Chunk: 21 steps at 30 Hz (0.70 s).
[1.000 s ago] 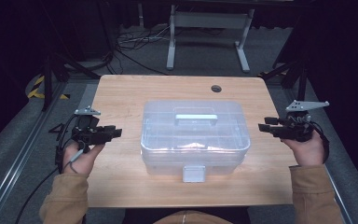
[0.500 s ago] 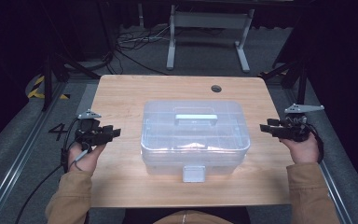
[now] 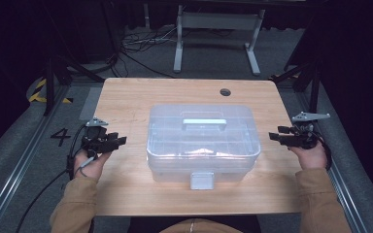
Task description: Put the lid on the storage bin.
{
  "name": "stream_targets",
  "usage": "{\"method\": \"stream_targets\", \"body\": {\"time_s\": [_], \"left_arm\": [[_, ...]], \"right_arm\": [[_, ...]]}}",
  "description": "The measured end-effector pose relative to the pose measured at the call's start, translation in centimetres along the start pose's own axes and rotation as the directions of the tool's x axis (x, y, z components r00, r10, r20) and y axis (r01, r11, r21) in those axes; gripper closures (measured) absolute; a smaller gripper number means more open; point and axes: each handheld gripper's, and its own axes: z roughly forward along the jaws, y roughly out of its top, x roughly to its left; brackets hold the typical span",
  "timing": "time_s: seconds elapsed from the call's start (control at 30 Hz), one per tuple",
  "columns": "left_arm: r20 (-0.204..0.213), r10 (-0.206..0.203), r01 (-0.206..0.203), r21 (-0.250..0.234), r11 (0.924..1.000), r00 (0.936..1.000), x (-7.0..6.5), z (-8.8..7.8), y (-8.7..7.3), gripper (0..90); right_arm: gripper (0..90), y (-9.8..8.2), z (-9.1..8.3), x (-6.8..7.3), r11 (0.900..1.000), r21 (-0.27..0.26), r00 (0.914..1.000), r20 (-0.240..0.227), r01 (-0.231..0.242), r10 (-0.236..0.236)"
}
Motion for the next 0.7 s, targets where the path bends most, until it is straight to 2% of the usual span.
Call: {"method": "stream_targets", "body": {"time_s": [0.2, 0.4, 0.5, 0.7], "left_arm": [[-0.007, -0.006, 0.006, 0.014, 0.9999, 1.0, 0.4, 0.7, -0.5, 54.7], [-0.016, -0.01, 0.01, 0.004, 0.9999, 0.9998, 0.8, 1.0, -0.8, 53.7], [-0.016, -0.017, 0.017, 0.012, 0.9998, 0.9997, 1.0, 1.3, -1.1, 53.4], [-0.026, -0.005, 0.006, 0.038, 0.9992, 0.9997, 1.1, 1.9, -1.4, 52.9]], "right_arm": [[42.0, -0.5, 0.6, -0.3, 1.0, -0.001, 0.9998, 0.02, -0.001, 0.001], [41.4, -1.1, 1.2, -0.7, 1.0, -0.003, 0.9994, 0.033, -0.006, 0.007], [41.4, -1.4, 1.7, -0.7, 1.0, -0.001, 0.9994, 0.033, 0.005, -0.004], [41.1, -1.9, 2.8, -0.6, 1.0, 0.021, 0.9991, 0.037, 0.018, -0.019]]}}
